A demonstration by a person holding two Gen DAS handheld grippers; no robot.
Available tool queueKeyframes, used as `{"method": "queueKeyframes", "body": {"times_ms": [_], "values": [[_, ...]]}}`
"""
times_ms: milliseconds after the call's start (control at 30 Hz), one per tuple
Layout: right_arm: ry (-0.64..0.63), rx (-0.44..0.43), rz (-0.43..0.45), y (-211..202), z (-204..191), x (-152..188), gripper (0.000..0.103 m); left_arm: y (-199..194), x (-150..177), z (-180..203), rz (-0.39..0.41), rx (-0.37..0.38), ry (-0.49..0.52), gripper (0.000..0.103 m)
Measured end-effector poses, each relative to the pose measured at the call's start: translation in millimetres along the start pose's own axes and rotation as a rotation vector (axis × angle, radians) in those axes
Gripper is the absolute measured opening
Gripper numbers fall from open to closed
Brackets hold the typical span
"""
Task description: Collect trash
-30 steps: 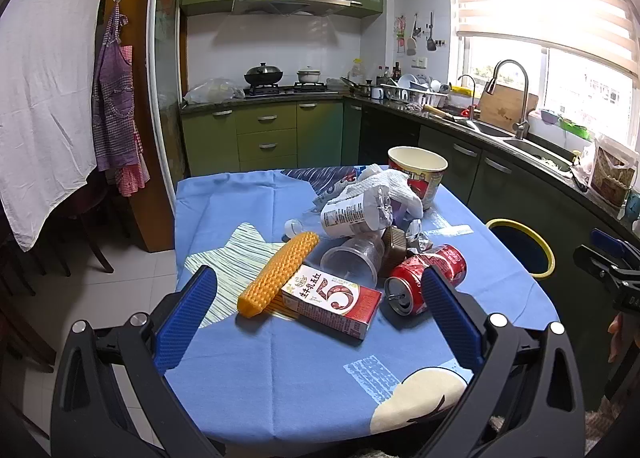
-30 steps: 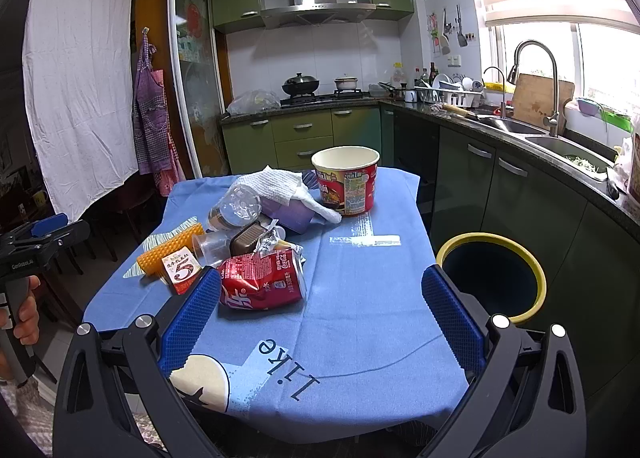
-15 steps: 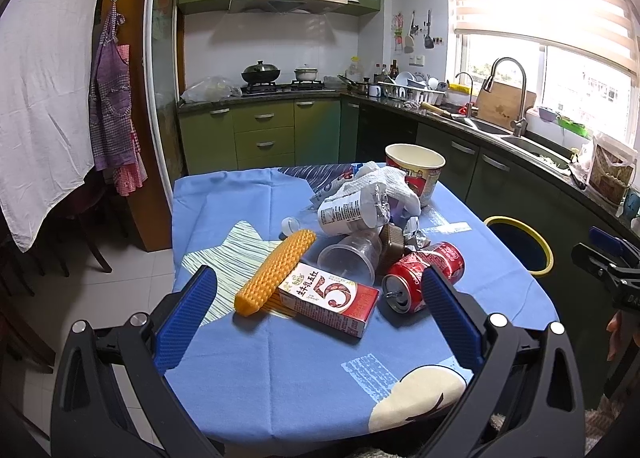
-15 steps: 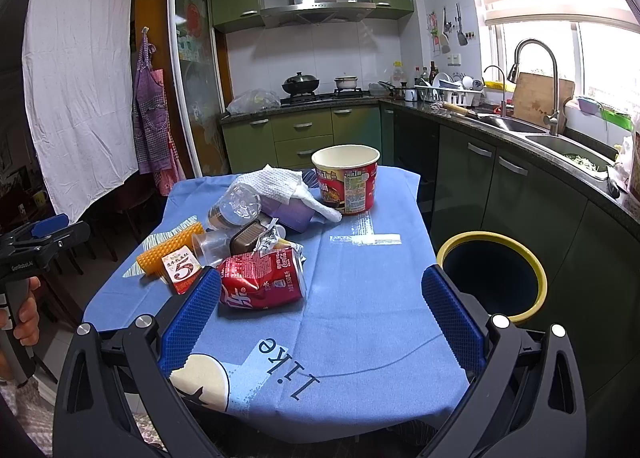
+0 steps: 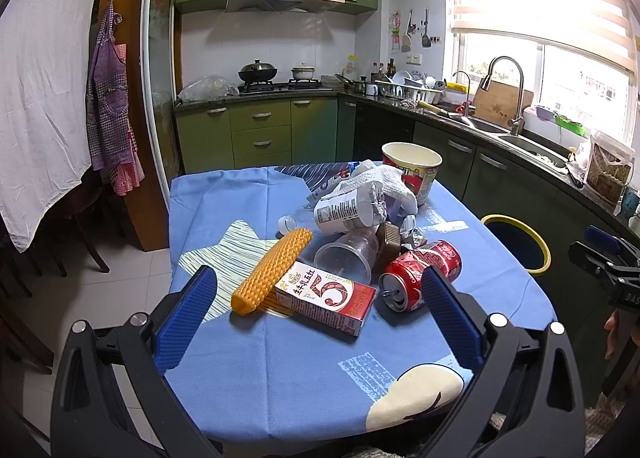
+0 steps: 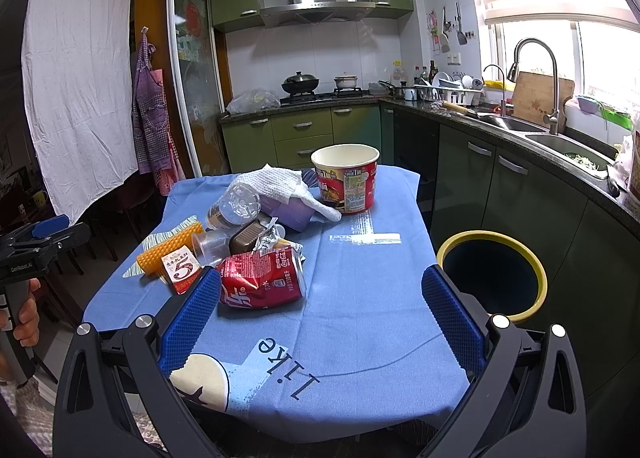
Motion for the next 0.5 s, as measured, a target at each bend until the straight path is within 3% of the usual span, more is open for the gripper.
{"method": "queueKeyframes", "body": {"times_ms": [500], "values": [[0.002,-0.004,-0.018,8,0,1,0.099,10,-2,-2,-0.027,0.011,0.001,0.097]]}}
Point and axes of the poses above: each gripper's, at about its wrist camera, not at the fingertips, and y roughly the way its jaws point, z to its right, x to its underside, the point moved 7 cm from there along y, roughly the way its jaws point, and after that the axes turned 15 degrees about -z, right-handed, at the moved point
